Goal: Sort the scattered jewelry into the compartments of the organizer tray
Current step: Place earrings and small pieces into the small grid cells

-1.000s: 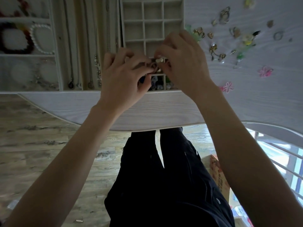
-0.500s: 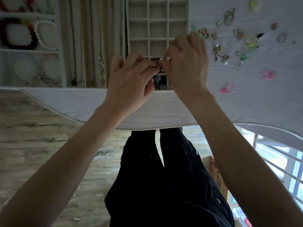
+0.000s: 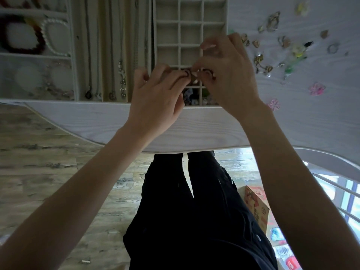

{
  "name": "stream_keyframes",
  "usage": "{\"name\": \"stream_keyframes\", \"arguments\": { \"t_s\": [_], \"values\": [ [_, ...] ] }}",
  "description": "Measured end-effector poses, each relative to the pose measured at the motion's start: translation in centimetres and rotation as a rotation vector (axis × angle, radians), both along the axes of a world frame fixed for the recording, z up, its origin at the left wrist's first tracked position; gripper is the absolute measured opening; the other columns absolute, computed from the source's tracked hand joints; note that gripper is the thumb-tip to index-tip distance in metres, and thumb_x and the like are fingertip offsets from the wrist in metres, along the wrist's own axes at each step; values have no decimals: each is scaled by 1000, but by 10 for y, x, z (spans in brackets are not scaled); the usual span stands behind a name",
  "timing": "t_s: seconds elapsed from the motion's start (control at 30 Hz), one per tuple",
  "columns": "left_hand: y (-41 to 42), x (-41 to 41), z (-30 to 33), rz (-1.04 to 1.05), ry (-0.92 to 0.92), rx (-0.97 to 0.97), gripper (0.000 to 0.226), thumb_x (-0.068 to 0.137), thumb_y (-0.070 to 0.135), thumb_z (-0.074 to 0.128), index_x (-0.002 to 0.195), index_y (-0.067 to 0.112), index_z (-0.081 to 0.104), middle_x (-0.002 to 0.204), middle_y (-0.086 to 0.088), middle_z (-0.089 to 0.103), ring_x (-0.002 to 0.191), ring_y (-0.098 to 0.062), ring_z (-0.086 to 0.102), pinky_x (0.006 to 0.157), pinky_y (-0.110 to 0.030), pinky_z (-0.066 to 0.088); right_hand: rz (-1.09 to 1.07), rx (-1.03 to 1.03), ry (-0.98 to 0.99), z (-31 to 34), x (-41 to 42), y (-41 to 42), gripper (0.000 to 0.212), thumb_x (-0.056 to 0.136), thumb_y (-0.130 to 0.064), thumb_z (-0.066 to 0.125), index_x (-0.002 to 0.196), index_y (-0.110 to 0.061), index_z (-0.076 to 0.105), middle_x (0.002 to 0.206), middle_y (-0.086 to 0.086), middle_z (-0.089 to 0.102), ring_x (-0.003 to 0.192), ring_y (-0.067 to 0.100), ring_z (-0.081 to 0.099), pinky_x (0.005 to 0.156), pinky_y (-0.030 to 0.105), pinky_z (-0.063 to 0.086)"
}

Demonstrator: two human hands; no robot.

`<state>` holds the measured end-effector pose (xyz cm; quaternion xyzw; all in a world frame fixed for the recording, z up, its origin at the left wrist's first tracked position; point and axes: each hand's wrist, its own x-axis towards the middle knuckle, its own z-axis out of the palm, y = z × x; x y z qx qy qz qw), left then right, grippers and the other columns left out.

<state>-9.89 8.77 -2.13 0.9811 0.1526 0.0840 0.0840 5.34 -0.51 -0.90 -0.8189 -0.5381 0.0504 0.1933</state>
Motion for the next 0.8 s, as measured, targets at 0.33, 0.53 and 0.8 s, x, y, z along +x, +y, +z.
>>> {"name": "stream_keyframes", "arguments": {
  "t_s": [0.33,0.53,0.8],
  "values": [
    [0,1,-1,-3,-9,10,27,90,16,46,109,18,65,117,6,62,111,-20,41,85,-39,27,9,-75,-260,-6,-5,4,7,76,-16,68,74,-13,74,93,3,67,89,29,60,74,37,48],
    [1,0,-2,38,-42,0,26,88,17,50,107,21,68,120,5,61,113,-20,39,91,-40,24,-127,2,-38,-7,-5,5,4,74,-15,70,74,-11,70,91,6,65,89,30,57,77,33,46],
    [5,-4,-2,61,-68,-40,25,89,18,52,109,19,67,122,3,61,117,-22,41,93,-42,25,-126,7,108,-2,-7,-10,6,77,-16,69,82,-16,73,101,6,63,97,29,52,81,17,33]
  ]
}}
